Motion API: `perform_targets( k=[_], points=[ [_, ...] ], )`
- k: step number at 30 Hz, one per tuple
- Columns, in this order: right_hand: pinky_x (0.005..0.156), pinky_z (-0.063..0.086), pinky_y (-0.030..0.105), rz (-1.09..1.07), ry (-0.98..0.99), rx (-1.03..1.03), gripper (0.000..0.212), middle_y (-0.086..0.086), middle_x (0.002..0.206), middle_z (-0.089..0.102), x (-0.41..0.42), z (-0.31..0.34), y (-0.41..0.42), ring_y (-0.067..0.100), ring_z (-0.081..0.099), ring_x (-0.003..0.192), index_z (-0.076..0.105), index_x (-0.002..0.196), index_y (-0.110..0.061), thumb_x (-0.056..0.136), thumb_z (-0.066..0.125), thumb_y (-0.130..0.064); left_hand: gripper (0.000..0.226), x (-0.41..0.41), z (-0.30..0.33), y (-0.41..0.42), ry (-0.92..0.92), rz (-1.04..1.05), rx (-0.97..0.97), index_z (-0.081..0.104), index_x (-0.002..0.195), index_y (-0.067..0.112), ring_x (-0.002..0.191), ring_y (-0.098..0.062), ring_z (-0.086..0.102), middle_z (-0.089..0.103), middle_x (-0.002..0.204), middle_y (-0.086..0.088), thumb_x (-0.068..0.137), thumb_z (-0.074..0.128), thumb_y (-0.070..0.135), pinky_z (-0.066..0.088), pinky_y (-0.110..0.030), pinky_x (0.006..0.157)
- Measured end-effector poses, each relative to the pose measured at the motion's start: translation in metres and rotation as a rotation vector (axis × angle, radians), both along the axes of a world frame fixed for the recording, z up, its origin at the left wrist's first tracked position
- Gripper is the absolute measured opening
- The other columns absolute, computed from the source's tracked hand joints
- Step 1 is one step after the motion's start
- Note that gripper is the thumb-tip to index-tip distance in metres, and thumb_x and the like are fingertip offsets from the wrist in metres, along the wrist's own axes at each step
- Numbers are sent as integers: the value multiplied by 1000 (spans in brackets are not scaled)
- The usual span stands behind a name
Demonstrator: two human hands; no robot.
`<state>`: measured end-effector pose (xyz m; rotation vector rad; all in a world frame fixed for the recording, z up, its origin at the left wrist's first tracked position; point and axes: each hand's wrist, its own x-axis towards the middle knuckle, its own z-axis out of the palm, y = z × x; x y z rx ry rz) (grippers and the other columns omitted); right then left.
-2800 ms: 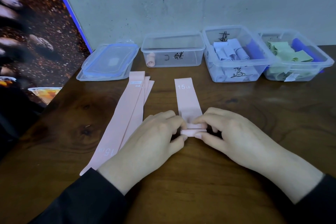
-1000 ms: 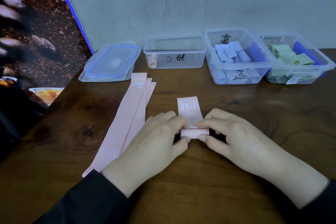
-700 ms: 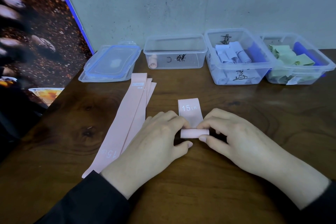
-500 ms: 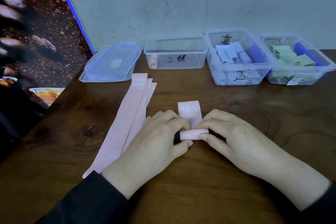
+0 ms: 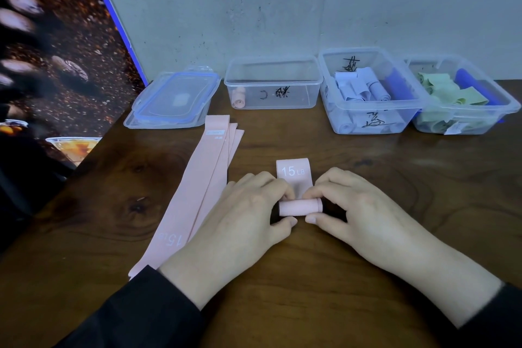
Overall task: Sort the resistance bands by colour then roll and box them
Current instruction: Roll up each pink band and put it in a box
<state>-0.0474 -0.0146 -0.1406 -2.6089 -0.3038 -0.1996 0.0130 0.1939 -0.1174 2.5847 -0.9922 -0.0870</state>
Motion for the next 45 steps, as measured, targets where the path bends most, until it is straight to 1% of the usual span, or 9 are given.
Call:
perform_targets(
  k=[6,12,16,19,24,27,30,35,45],
  points=[
    [86,49,30,22,-2,-24,37,-22,104,50,-1,0,0,6,51,100,68,120,-35,96,46,-54,25,0,0,1,2,-5,0,59,118,38,101,-2,43,52,116,21,95,59,48,40,-23,91],
    [87,47,27,7,-15,10,23,-24,107,51,0,0,-1,6,52,105,66,109,-36,91,59,-50,33,1,0,1,-12,-11,20,59,127,38,106,-2,44,52,122,20,97,54,50,39,-23,95],
    [85,50,31,10,-31,-24,37,-22,106,51,-1,-1,0,9,53,101,69,117,-30,97,46,-51,32,1,0,2,-7,-13,7,58,126,38,105,-1,43,51,121,20,95,58,48,39,-22,93],
    [88,49,28,10,-20,-24,44,-25,106,50,-1,-1,-1,7,52,104,62,129,-32,94,50,-55,31,0,0,3,-10,-14,15,61,125,36,105,-3,43,51,120,19,97,55,48,41,-25,95],
    [85,49,30,17,-20,-8,23,-25,105,52,-1,1,-1,6,53,103,64,112,-38,92,57,-49,28,0,1,2,5,-10,-18,57,121,39,104,-2,43,51,119,22,94,62,44,41,-24,95],
    [85,50,31,16,-35,-12,32,-23,106,52,-1,0,0,6,53,102,65,117,-36,95,50,-53,26,0,0,4,-2,-8,-29,60,121,38,102,-2,43,51,117,21,96,59,44,41,-24,93],
    [87,46,22,-13,-44,-1,37,-29,105,49,-1,-1,0,1,50,104,61,124,-37,94,51,-55,29,1,0,3,-17,-2,-37,60,125,37,103,-3,44,51,117,20,97,55,45,40,-23,93],
    [81,50,27,-37,-72,9,27,-22,103,52,2,0,1,4,54,101,69,111,-36,95,53,-50,24,0,0,1,-20,15,-70,57,122,38,105,-3,46,48,118,19,98,56,42,42,-20,93],
    [71,53,31,-92,-186,12,21,-19,96,51,9,-3,8,5,51,90,71,99,-32,96,53,-42,21,3,-5,-3,-150,65,-107,67,117,36,99,-6,47,51,111,13,98,57,37,48,-30,86]
  ],
)
